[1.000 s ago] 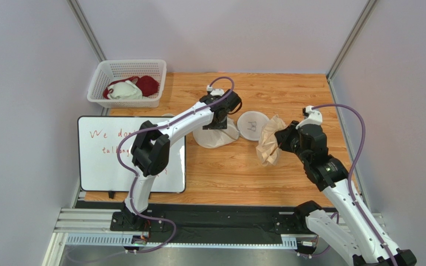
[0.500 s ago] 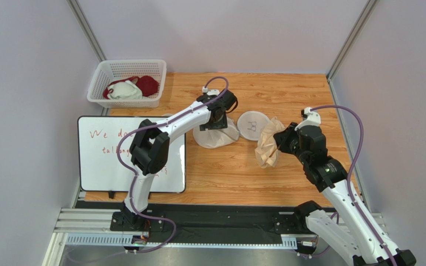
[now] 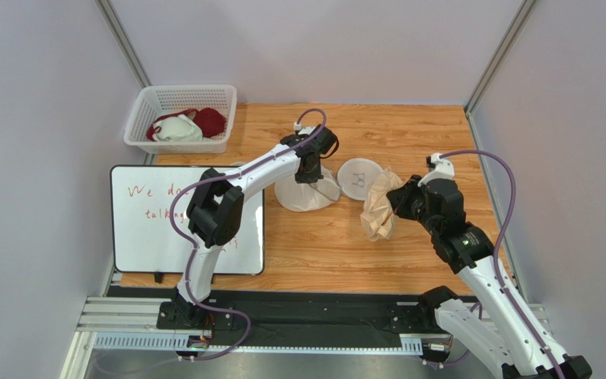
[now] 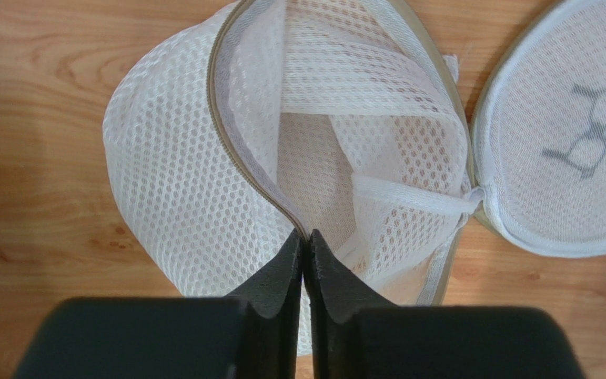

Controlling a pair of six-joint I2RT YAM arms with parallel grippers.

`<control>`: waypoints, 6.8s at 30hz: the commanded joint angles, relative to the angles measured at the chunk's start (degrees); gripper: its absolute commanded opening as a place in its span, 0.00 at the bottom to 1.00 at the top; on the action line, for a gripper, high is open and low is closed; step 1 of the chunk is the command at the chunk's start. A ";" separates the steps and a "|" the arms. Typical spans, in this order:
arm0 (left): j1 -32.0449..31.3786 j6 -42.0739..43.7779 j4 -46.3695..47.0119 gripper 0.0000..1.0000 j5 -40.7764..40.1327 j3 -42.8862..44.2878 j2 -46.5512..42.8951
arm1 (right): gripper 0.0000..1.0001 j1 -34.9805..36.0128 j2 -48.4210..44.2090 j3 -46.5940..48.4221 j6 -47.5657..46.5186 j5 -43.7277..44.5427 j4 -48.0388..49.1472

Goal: Place the bra in the laundry bag and zip it closed

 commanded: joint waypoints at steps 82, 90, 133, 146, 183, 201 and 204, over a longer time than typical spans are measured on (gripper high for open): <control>-13.59 15.74 40.97 0.31 64.77 -45.52 -47.97 | 0.00 7.88 -4.69 -2.79 8.18 -59.99 17.15; -11.57 18.38 24.02 0.00 42.30 -40.17 -49.46 | 0.93 7.53 -4.51 4.23 3.96 -24.28 -6.46; -4.36 13.90 26.11 0.00 46.14 -5.61 -10.53 | 0.47 -19.54 26.07 -13.34 15.47 -2.52 8.89; -4.10 16.00 24.09 0.00 43.77 -11.67 -10.08 | 0.08 -19.01 23.71 -16.85 16.97 2.50 13.98; -7.26 15.57 28.74 0.00 48.42 -19.94 -7.71 | 0.46 -17.08 -10.83 -11.58 12.49 -11.93 -12.10; -7.00 30.85 26.81 0.00 63.88 -18.27 -9.56 | 1.00 -16.20 1.02 -20.80 8.63 -42.49 21.62; -6.65 34.11 25.76 0.00 67.58 -17.57 -9.56 | 1.00 -15.76 2.95 -24.14 9.50 -47.13 27.94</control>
